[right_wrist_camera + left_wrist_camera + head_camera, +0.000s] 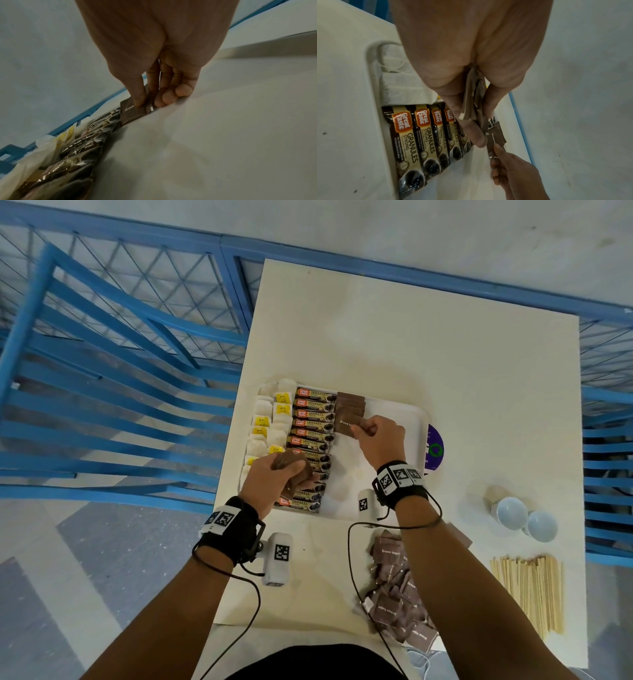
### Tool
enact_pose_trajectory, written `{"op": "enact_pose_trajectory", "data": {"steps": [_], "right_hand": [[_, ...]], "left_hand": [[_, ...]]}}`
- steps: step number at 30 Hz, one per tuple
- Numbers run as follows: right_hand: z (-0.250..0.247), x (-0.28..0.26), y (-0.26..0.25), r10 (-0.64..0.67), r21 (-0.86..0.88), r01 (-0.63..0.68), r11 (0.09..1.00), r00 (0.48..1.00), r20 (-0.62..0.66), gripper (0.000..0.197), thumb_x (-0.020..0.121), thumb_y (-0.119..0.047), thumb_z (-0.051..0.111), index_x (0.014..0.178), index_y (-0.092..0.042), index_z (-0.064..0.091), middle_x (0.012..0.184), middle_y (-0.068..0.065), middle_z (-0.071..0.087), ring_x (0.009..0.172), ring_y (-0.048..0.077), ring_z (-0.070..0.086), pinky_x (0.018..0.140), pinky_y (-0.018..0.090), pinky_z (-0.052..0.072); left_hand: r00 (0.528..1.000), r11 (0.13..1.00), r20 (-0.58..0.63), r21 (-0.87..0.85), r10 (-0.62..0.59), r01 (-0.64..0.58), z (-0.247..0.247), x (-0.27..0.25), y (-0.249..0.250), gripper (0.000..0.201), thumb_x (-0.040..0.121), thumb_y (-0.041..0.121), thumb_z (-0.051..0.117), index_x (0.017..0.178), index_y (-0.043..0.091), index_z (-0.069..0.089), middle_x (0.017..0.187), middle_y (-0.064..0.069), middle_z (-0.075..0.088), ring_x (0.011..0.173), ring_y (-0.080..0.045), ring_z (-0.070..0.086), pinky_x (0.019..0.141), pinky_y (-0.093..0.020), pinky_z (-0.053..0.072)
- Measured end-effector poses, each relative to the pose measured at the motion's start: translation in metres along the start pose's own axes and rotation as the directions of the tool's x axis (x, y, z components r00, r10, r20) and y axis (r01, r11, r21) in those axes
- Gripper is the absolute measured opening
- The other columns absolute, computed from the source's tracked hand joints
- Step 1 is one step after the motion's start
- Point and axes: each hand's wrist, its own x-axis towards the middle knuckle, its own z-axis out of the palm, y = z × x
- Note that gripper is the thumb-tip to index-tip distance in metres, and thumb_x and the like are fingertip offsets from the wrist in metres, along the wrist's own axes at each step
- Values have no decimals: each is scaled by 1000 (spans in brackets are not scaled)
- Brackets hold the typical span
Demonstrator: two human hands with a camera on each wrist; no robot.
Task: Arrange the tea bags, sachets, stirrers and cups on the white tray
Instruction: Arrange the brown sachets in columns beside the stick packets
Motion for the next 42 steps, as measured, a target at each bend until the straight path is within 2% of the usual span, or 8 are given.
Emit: {"op": "enact_pose_trajectory", "data": {"steps": [3, 7, 11, 20, 25, 28, 32, 42], "right_hand": [[-1, 1, -1, 28, 5, -28, 1000, 1000, -12, 27, 85, -38, 76, 77, -15, 65, 71, -4, 66, 70, 16, 62, 65, 8, 40], [-4, 1, -3, 41, 23, -40, 999, 999, -16, 24, 85, -35, 78, 81, -15, 64, 74, -5, 65, 67, 9, 56, 65, -4, 31], [-3, 1, -4, 37, 61, -35, 998, 999, -31, 21, 84, -33, 79, 84, -19, 65, 72, -7, 63, 66, 2, 55, 60, -3, 35], [-6, -5, -6, 41, 54, -38, 998, 998, -45, 24, 87, -34, 77, 91, -13, 66, 71, -7, 61, 68, 6, 54, 63, 0, 34], [-8, -22, -9, 59, 72, -55, 996, 997, -48, 13, 92, -36, 65, 91, -23, 64, 74, -9, 65, 81, 17, 61, 68, 16, 40], [-7, -39, -24, -86, 156, 65, 986, 988, 132, 11, 95, -32, 66, 95, -22, 70, 80, -13, 69, 72, 1, 63, 67, 13, 46], [-2, -56, -41, -188, 282, 71, 957, 890, 416, 13, 96, -29, 67, 99, -18, 73, 78, -9, 69, 59, 2, 63, 58, 16, 47], [-1, -65, -46, -168, 385, 10, 923, 910, 378, 6, 92, -18, 72, 96, -14, 71, 82, 5, 73, 55, 7, 65, 52, 16, 47]], "left_hand": [[1000, 1000, -5, 3, 2, -2, -1, 0, 0, 15, 97, -5, 59, 113, -6, 58, 105, -28, 71, 98, -49, 71, 83, -45, 63], [1000, 1000, 3, -3, 5, -5, 0, -2, 1, 18, 97, -4, 59, 115, -6, 57, 106, -28, 70, 98, -49, 71, 76, -41, 64], [1000, 1000, 13, -10, 8, -8, 0, -3, 1, 17, 98, -5, 59, 115, -6, 57, 105, -28, 69, 92, -44, 74, 66, -32, 61], [1000, 1000, 14, -17, -8, 8, -2, 0, -2, 21, 97, -4, 60, 118, -7, 57, 110, -28, 69, 100, -50, 70, 85, -47, 62], [997, 985, -49, 169, 54, -45, 0, -4, 3, 29, 89, 13, 76, 114, 1, 65, 98, -16, 76, 79, -26, 75, 59, -32, 62], [995, 961, -55, 269, 83, -66, 2, -2, 4, 33, 87, 23, 79, 113, 6, 68, 90, -9, 78, 70, -20, 72, 49, -27, 56], [992, 951, -55, 295, 110, -89, 7, -1, 3, 34, 89, 31, 78, 109, 5, 68, 94, -15, 77, 65, -22, 69, 44, -26, 50], [994, 981, -101, 194, 41, -21, 13, -4, 4, 37, 100, 46, 57, 112, 14, 73, 90, -12, 77, 66, -28, 71, 47, -28, 51]]}}
